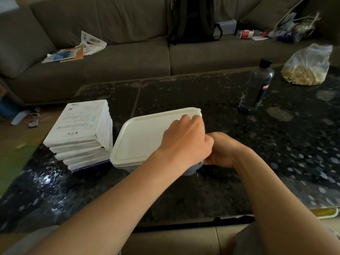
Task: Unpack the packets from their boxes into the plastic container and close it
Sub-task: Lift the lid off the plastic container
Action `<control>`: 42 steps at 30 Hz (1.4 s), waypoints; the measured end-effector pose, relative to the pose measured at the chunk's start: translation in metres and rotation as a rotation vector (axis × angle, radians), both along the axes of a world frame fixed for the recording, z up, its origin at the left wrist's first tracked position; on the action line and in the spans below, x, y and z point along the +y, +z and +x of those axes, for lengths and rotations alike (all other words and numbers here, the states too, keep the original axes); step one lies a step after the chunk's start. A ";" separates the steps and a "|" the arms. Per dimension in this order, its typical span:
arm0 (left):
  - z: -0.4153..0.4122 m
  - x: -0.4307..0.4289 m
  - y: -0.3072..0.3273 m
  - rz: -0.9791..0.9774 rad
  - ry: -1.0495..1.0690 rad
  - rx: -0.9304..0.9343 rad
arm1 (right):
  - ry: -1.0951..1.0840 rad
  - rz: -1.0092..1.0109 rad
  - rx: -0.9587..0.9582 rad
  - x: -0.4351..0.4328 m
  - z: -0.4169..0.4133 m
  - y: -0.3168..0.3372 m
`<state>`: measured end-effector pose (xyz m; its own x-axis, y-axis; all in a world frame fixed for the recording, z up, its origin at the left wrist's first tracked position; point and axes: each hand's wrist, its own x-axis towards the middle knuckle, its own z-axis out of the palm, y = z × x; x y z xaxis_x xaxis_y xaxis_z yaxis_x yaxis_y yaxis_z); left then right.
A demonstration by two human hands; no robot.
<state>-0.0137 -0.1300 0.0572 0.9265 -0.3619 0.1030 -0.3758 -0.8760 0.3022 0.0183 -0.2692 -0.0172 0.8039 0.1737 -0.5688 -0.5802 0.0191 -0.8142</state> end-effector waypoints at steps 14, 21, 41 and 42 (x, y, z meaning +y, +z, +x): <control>0.001 -0.016 0.069 0.287 -0.114 -0.498 | 0.019 -0.626 -0.068 -0.006 0.005 0.010; 0.022 -0.005 0.020 0.286 -0.376 -0.477 | 0.131 -0.762 -0.058 -0.009 0.007 0.015; 0.086 0.084 -0.017 -0.023 -0.115 -0.529 | -0.357 -0.340 -0.495 -0.013 0.070 0.017; 0.083 0.094 -0.031 0.045 -0.095 -0.396 | -0.346 -0.280 -0.442 -0.011 0.073 0.014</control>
